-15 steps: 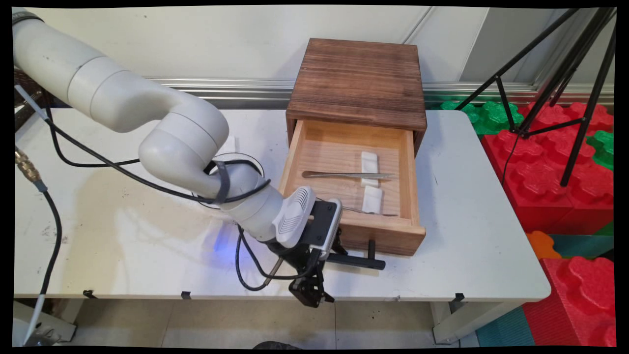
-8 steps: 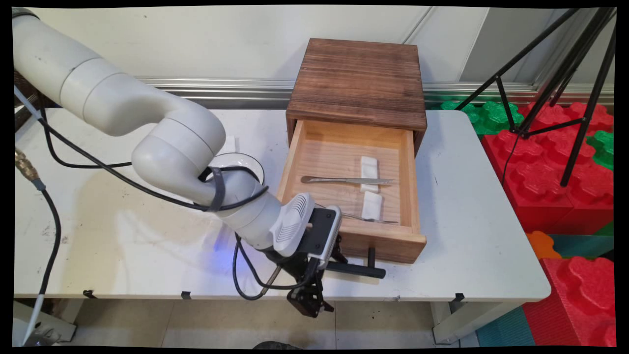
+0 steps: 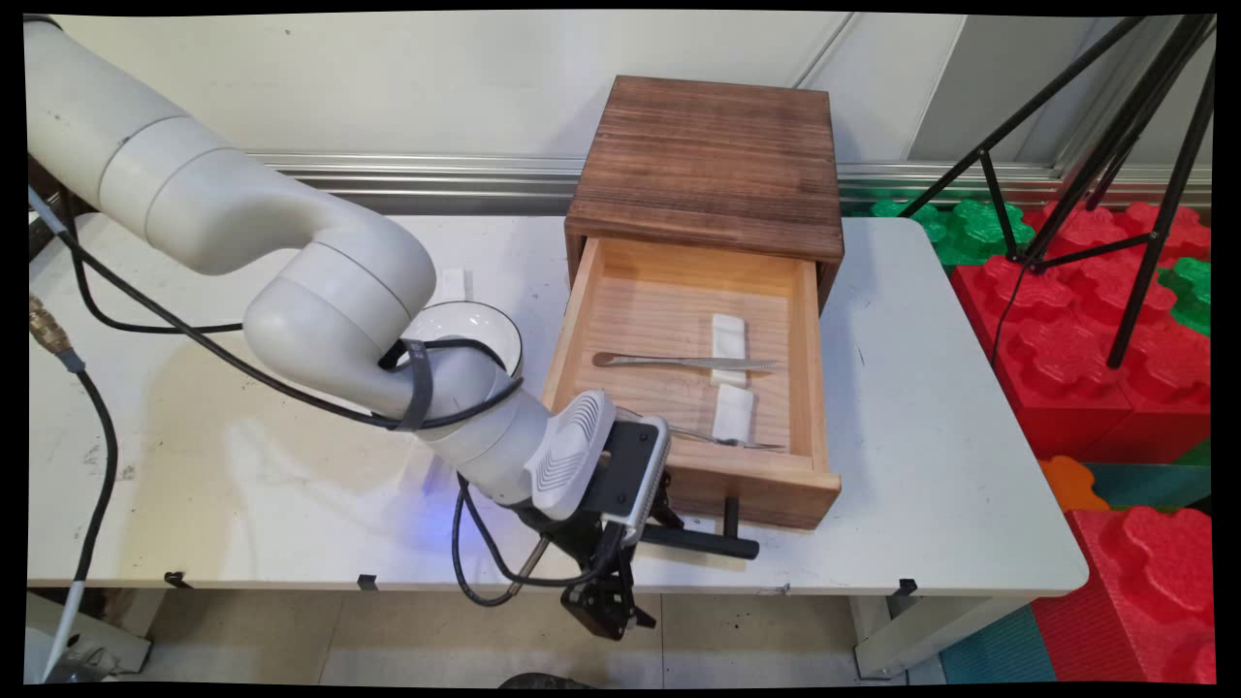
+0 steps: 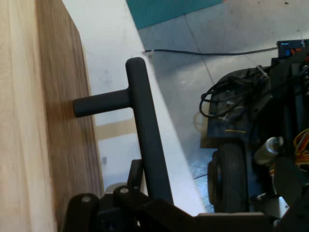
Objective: Open the drawer
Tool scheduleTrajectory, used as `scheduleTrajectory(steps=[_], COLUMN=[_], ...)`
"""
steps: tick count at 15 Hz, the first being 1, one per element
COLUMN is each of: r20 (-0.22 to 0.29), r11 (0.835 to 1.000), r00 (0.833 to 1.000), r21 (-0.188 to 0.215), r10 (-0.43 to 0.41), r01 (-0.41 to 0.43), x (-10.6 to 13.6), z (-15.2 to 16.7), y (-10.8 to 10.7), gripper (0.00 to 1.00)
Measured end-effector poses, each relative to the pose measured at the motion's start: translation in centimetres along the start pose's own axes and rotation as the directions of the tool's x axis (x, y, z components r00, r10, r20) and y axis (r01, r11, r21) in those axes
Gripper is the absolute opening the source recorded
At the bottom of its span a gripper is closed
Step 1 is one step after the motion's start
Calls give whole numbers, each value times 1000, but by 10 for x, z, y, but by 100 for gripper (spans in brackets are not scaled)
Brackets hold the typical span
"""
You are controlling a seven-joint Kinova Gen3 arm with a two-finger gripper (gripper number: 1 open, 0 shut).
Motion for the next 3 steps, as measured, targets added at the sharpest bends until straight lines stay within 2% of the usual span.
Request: scheduleTrajectory(steps=[3], r20=[-3], r11=[1000], r00=[1000], r21=[-1], r10=[0], r01=[0], x=[1], z=[-1], y=[3], gripper=[100])
